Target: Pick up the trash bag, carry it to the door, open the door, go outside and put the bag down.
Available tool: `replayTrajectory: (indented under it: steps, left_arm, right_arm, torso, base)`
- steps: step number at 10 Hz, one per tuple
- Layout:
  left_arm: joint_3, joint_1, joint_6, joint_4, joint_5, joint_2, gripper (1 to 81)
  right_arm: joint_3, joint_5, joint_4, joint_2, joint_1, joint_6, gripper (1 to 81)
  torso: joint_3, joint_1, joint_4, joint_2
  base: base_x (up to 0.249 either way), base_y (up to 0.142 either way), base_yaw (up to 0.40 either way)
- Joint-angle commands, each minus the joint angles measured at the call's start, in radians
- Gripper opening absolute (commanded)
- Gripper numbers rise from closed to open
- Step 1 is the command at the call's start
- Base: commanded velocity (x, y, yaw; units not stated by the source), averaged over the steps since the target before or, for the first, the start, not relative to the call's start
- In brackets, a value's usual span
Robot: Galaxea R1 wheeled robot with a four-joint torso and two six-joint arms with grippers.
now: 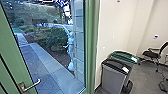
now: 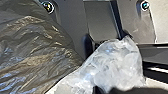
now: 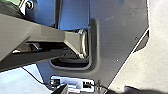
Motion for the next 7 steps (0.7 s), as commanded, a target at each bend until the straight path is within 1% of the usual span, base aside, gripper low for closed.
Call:
replayTrajectory:
  steps: [1,3,5,7]
  left_arm:
    - [-0.002,-0.047,0.008,0.005,0.074,0.001,1.0]
    - [-0.002,-0.047,0.010,0.006,0.074,0.001,1.0]
    - [-0.003,-0.049,0.017,0.006,0.074,0.001,1.0]
    - [-0.005,-0.049,0.017,0.005,0.075,-0.002,1.0]
  right_arm:
    - [0.003,-0.055,-0.007,0.004,0.038,-0.002,81.1]
    - [0.003,-0.055,-0.007,0.004,0.040,0.000,81.1]
    - [0.003,-0.055,-0.007,0.004,0.040,-0.002,81.1]
    - [0.003,-0.055,-0.007,0.004,0.040,0.000,81.1]
  torso:
    - [0.000,0.000,0.000,0.000]
    - [0.000,0.000,0.000,0.000]
    - [0.000,0.000,0.000,0.000]
    - [0.000,0.000,0.000,0.000]
  base:
    - [0.000,0.000,0.000]
    - [0.000,0.000,0.000]
    - [0.000,0.000,0.000]
    - [0.000,0.000,0.000]
